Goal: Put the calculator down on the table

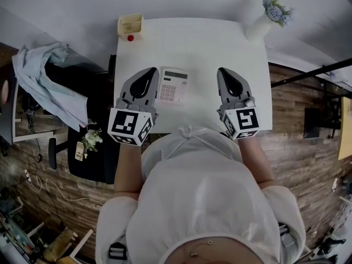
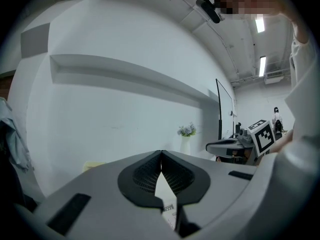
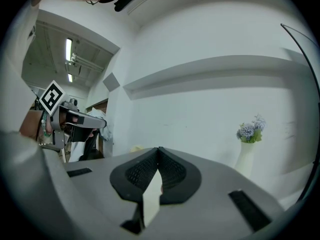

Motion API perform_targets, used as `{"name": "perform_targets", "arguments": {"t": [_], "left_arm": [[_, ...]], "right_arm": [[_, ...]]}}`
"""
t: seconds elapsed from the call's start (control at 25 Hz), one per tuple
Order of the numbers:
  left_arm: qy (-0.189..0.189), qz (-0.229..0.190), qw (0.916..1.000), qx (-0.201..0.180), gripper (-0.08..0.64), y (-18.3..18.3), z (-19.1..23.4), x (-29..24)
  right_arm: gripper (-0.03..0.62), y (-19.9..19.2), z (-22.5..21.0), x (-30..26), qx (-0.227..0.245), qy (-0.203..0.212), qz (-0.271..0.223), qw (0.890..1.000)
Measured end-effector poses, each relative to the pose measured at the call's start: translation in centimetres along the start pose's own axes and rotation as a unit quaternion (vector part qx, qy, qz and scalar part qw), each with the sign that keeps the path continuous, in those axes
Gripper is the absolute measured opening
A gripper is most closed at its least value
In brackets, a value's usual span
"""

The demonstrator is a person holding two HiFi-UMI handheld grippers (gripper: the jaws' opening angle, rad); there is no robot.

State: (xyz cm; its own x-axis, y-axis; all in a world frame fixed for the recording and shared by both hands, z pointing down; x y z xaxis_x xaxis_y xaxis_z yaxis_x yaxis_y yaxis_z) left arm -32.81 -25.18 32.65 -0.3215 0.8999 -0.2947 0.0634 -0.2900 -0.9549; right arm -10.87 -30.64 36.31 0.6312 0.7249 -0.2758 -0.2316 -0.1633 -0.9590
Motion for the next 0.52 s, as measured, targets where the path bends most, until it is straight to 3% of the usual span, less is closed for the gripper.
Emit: {"name": "perform_targets", "arguments": {"t": [0.52], "left_arm": [[-0.004, 0.021, 0.9997, 0.013, 0.02, -1.5, -0.5, -0.1]], "right_arm": [[0.003, -0.9, 0.6, 0.7, 0.004, 0.016, 0.007, 1.0]]}}
Point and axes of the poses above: the fingertips, and each gripper's own axes: x backward along the fingers, z to its left, y out of its top, the point moved 4 cm from there along x, backward along the fingers, and after that the axes turned 10 degrees about z, right-handed, at the moved point
